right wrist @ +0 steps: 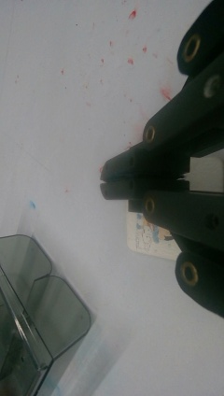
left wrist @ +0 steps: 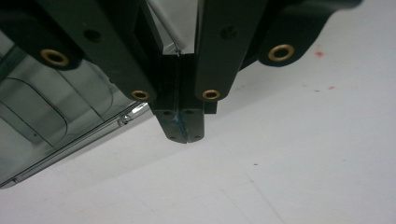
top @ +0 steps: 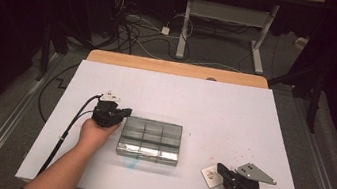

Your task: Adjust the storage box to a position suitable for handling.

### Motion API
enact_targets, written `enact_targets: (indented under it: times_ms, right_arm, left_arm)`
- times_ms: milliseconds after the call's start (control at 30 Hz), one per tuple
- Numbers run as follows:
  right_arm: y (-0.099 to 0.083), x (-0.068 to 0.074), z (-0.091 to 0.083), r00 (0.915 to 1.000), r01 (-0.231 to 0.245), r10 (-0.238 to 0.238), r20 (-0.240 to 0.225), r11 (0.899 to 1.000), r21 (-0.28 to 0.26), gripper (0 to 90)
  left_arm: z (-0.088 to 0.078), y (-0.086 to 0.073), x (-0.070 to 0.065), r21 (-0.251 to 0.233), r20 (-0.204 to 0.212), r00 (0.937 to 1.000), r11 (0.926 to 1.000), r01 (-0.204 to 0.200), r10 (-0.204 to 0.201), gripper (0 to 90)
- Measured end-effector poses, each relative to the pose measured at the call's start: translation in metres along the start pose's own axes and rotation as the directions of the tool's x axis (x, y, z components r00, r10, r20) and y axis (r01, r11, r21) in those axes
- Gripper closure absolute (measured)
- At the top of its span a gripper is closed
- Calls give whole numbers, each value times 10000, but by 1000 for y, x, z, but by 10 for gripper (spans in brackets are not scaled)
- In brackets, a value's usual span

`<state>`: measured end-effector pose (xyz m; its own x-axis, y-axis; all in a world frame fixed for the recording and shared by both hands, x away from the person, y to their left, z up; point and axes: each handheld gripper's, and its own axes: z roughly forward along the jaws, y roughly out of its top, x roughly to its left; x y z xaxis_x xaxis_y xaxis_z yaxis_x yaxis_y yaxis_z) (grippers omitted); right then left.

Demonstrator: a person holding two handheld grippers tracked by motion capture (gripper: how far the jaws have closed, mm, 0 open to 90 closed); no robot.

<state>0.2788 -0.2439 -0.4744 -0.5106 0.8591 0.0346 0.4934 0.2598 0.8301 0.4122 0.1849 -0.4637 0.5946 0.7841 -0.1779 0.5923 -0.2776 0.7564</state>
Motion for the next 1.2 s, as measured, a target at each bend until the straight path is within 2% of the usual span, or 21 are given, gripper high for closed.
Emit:
enact_targets:
  times_ms: [133,300,367,433,500,633,733,833,900,967,1000,1067,1133,1200]
  right_arm:
    - [0,0,0,10000,1,-1,-21,10000,-11,889]
    - [0,2,1,10000,22,-22,-62,10000,28,890]
    - [1,3,1,10000,53,-53,-81,10000,17,890]
    - [1,4,1,9999,80,-79,-111,10000,16,889]
    - [1,6,1,9998,106,-106,-173,9999,19,889]
    - [1,13,0,9990,248,-246,-365,9997,51,889]
    - [1,20,-2,9982,298,-293,-526,9995,89,889]
    - [0,28,-4,9969,442,-432,-654,9989,129,889]
    - [0,32,-5,9964,494,-483,-697,9987,143,889]
    - [-1,35,-7,9962,480,-463,-741,9986,214,889]
    - [-2,36,-7,9959,505,-487,-760,9985,217,889]
    - [-4,38,-9,9957,499,-473,-792,9982,319,889]
    - [-6,40,-11,9958,495,-465,-793,9981,367,889]
    - [-7,40,-11,9954,493,-455,-841,9978,447,889]
  left_arm:
    - [0,-4,-20,89,182,9997,9999,-136,134,883]
    - [0,-14,-54,110,560,9969,9984,-563,556,883]
    - [0,-19,-62,77,565,9963,9978,-661,655,883]
    - [-3,-21,-61,-72,401,9976,9984,-564,567,883]
    - [-8,-23,-56,-251,292,9987,9989,-407,414,883]
    - [-28,-32,-49,-261,136,9983,9980,-568,571,882]
    - [-49,-49,-49,-335,443,9976,9981,-513,528,882]
    - [-66,-69,-57,-88,617,9932,9951,-984,987,882]
    - [-72,-83,-62,-61,756,9914,9942,-1070,1071,882]
    - [-74,-91,-65,21,1092,9906,9965,-836,828,882]
    - [-73,-92,-66,62,1151,9890,9956,-939,926,882]
    - [-72,-90,-68,70,985,9877,9924,-1225,1212,882]
    - [-70,-90,-66,32,1114,9880,9941,-1084,1074,882]
    - [-68,-90,-66,113,1151,9871,9935,-1129,1109,882]
